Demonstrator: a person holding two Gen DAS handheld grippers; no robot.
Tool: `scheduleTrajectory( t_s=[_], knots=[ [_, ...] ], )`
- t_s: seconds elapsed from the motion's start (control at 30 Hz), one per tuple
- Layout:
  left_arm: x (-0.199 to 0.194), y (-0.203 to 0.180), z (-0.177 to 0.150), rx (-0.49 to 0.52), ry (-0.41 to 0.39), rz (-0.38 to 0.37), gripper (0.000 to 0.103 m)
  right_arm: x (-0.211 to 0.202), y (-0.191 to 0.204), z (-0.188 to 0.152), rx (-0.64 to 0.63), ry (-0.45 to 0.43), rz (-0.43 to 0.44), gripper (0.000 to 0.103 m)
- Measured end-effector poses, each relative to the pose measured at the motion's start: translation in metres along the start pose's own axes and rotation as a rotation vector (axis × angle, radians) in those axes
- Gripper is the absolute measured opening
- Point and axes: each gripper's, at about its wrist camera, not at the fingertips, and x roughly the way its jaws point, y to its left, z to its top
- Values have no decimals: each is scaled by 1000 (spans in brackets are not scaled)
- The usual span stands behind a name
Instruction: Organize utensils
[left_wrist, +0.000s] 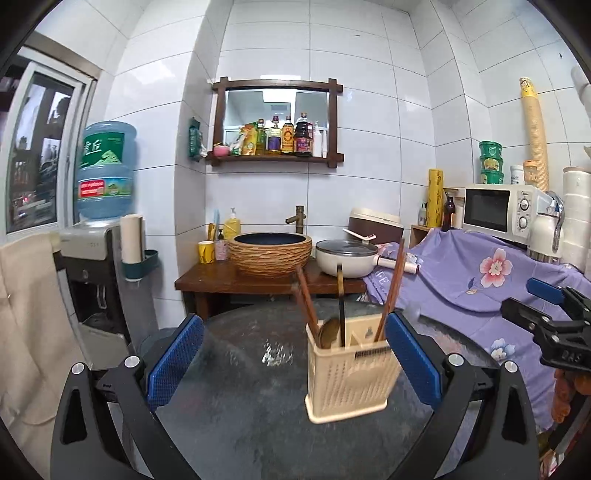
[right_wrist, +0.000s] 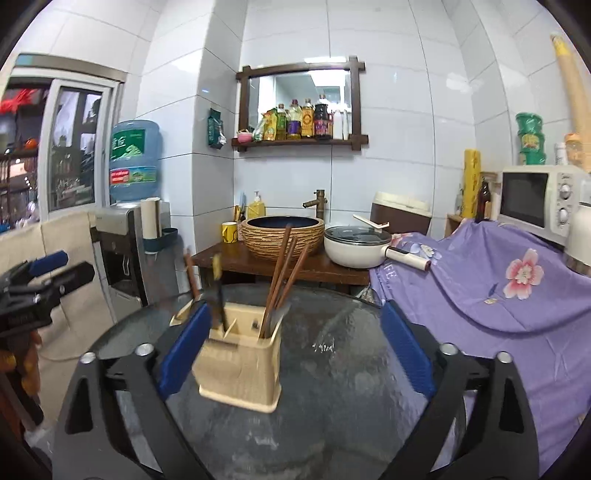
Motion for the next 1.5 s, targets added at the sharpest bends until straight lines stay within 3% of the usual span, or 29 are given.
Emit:
scheduleTrajectory(
  t_s=[0.23,0.37,0.6,0.87,1.5],
  knots=[
    [-55,2,-76,-56,71,28,97,-80,38,-86,-46,-46,-31,97],
    [-76,-3,-97,-78,112,30,97,-108,51,-119,-52,-35,-11,97],
    [-112,-17,-131,-95,90,10,97,-150,68,-159,-37,-36,-18,97],
    [-128,-29,-152,-50,73,11,97,-176,63,-176,18,-44,-18,97],
    [-138,-17,-152,-49,44,5,97,-180,63,-179,-1,-39,-28,97]
  ],
)
